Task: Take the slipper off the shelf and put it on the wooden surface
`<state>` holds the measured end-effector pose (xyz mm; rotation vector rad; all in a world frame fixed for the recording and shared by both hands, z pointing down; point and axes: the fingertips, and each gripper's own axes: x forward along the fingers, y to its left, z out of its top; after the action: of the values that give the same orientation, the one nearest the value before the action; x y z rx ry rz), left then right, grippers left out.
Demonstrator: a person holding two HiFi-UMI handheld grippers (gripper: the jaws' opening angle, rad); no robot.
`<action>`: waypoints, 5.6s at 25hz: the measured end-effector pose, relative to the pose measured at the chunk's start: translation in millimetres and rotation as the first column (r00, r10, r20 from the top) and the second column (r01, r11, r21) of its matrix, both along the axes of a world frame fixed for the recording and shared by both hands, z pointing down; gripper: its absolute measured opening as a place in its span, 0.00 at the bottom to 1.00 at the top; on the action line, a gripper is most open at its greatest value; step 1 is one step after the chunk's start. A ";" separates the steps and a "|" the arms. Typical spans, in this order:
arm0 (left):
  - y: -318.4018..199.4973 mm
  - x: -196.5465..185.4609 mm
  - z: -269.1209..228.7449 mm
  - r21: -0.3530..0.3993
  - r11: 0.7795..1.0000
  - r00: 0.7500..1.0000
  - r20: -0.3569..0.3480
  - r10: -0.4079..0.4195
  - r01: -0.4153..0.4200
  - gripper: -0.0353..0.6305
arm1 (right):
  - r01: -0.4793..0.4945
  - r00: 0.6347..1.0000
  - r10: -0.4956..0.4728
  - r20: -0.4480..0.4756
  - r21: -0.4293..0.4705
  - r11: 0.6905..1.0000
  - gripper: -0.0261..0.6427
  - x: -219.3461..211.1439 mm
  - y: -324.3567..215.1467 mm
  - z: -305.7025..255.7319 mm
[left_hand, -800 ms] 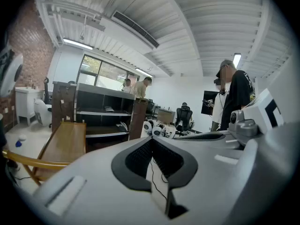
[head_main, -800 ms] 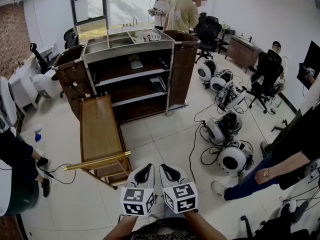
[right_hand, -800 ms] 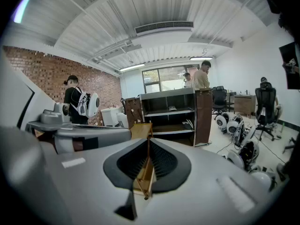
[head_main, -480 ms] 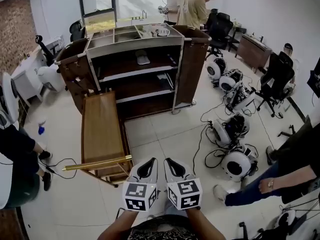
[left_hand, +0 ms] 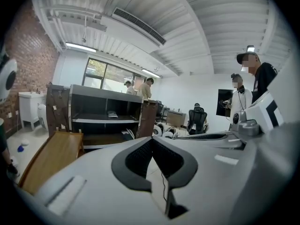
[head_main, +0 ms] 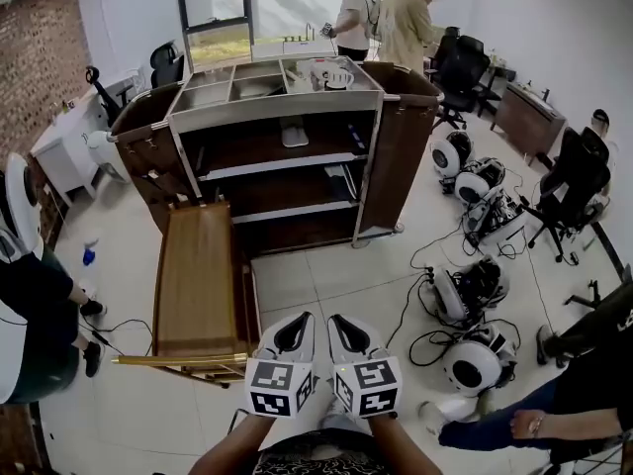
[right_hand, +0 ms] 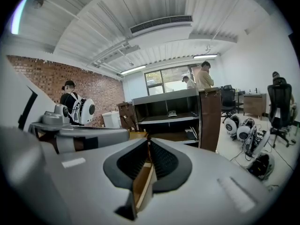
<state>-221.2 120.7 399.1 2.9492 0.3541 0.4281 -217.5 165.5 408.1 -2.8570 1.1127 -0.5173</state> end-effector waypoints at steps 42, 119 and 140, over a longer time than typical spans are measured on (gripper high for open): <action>-42.6 312.7 0.3 -0.035 0.983 0.983 -0.012 -0.181 0.180 0.06 | 0.161 0.987 -0.162 -0.024 -0.007 0.987 0.04 314.9 -44.6 -9.3; -271.2 594.6 81.2 -0.106 0.911 0.904 -0.122 -0.410 0.399 0.06 | 0.121 0.987 -0.145 -0.076 -0.259 0.958 0.23 770.7 -306.3 127.5; -272.2 603.9 83.6 -0.086 0.901 0.897 -0.093 -0.432 0.425 0.06 | 0.100 0.995 -0.094 0.034 -0.306 0.947 0.05 777.0 -296.0 151.7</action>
<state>382.8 -151.5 482.6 2.8732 -0.2705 0.1903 559.5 -130.5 559.7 -3.0566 1.2792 -0.7881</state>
